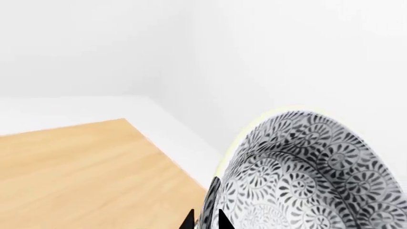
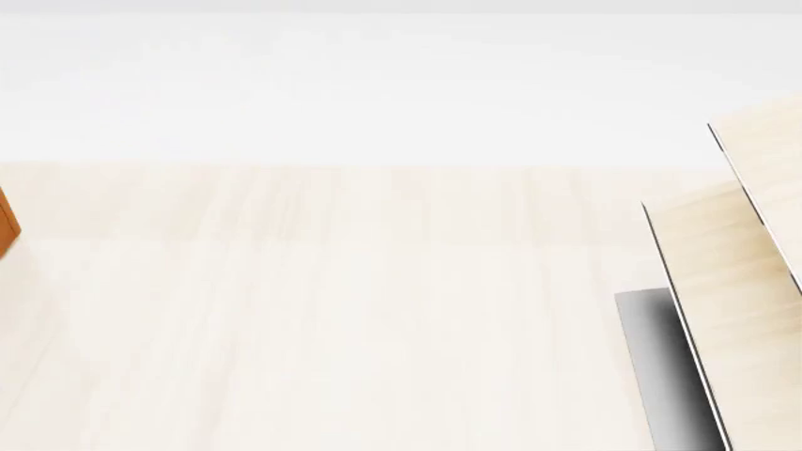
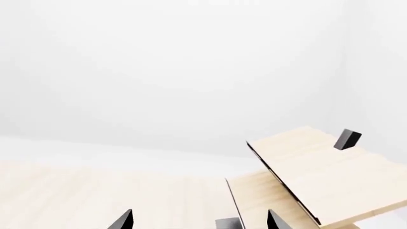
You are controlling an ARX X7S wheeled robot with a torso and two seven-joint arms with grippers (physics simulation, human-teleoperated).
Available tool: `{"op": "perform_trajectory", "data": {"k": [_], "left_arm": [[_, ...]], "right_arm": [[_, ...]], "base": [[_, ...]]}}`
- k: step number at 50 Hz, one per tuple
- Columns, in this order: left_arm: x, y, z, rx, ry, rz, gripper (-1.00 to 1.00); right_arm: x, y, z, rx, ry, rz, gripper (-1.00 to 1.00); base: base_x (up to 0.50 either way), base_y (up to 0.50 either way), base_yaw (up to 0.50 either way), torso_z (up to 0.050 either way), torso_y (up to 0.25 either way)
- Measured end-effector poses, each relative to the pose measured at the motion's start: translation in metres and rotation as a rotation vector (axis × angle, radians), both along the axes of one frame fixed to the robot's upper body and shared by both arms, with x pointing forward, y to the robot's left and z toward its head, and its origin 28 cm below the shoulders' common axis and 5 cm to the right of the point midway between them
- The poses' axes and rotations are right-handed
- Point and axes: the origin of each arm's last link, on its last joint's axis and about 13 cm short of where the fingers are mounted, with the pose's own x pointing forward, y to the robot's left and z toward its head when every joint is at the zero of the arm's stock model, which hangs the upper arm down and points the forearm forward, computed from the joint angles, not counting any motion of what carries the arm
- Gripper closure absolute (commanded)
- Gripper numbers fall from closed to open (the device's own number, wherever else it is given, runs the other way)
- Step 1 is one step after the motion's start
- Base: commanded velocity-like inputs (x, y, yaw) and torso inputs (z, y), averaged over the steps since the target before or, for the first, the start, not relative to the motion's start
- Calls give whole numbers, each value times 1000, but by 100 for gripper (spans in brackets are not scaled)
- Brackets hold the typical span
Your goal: Close the top drawer of the cabinet and put the bowl on top of it.
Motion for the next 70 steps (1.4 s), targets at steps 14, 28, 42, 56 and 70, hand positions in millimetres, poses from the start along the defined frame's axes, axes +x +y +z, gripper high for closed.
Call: {"op": "perform_trajectory", "data": {"k": [14,28,42,56,70], "left_arm": [[1,10,-7,-53,-7,100,100],[-3,16,-9,-70,-18,181,100],[-6,23,-13,-89,-24,250,100],[-6,30,-19,-117,-23,304,100],[-3,36,-27,-102,-29,332,100]], "right_arm": [[2,1,-1,-9,8,3,-100],[3,1,-2,-11,13,4,-100],[4,2,-2,-13,14,5,-100],[5,3,-4,-16,18,5,-100],[5,4,-5,-21,24,4,-100]], "base": [[0,0,0,1,1],[0,0,0,0,0],[0,0,0,0,1],[0,0,0,0,1],[0,0,0,0,0]]}}
